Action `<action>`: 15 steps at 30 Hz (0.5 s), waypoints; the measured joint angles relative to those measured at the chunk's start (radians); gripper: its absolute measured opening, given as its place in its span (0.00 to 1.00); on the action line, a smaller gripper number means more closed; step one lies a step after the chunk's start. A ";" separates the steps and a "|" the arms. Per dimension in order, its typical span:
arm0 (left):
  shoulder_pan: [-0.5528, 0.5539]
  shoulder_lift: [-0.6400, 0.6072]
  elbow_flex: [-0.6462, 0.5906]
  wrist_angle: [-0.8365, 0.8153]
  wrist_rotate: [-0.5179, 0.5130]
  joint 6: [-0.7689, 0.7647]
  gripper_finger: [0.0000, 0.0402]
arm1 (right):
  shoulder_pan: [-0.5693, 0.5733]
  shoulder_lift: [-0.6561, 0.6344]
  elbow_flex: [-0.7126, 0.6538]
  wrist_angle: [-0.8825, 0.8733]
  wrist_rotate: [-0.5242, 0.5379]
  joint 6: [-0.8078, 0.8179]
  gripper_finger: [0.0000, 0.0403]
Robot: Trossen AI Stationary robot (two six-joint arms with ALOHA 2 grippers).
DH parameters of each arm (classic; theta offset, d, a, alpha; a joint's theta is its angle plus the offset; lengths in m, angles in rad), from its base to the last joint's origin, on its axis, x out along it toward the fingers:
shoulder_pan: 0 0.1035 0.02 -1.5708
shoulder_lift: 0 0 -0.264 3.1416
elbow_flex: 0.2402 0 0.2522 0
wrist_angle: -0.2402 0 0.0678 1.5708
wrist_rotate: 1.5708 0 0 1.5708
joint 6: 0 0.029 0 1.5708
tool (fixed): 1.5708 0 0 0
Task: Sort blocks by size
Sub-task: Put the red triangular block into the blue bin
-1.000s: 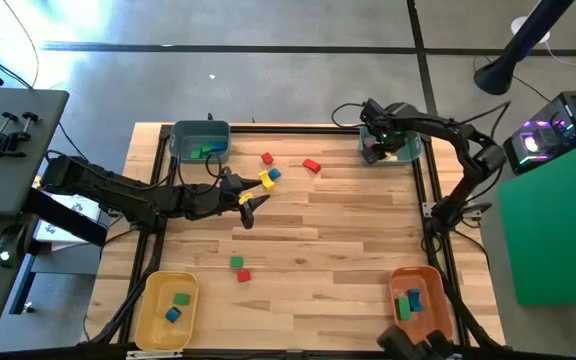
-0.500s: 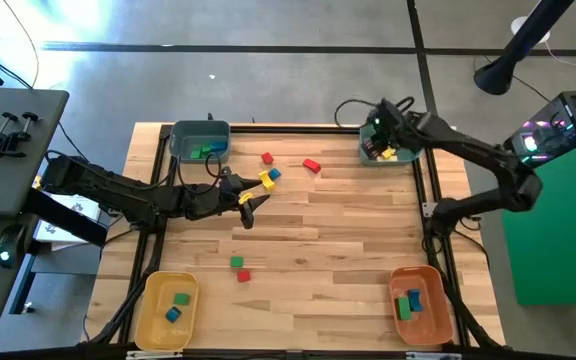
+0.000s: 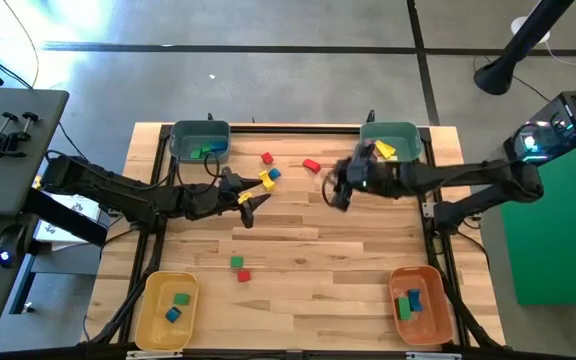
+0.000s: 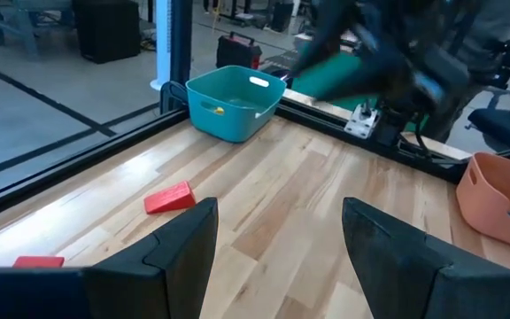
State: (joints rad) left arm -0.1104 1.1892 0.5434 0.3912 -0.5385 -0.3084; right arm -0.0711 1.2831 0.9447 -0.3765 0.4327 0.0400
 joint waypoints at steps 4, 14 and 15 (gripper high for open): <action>-0.010 0.000 0.000 -0.003 0.000 0.001 0.57 | 0.067 0.000 -0.162 0.247 -0.084 0.010 0.44; -0.009 0.000 0.000 0.163 -0.010 0.157 0.57 | 0.224 0.001 -0.529 0.883 -0.041 0.226 0.44; -0.008 0.000 0.000 0.189 -0.010 0.180 0.57 | 0.237 0.001 -0.549 0.920 -0.014 0.234 0.44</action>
State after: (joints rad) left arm -0.1189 1.1896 0.5434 0.5802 -0.5485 -0.1281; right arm 0.1656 1.2842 0.3954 0.5433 0.4191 0.2739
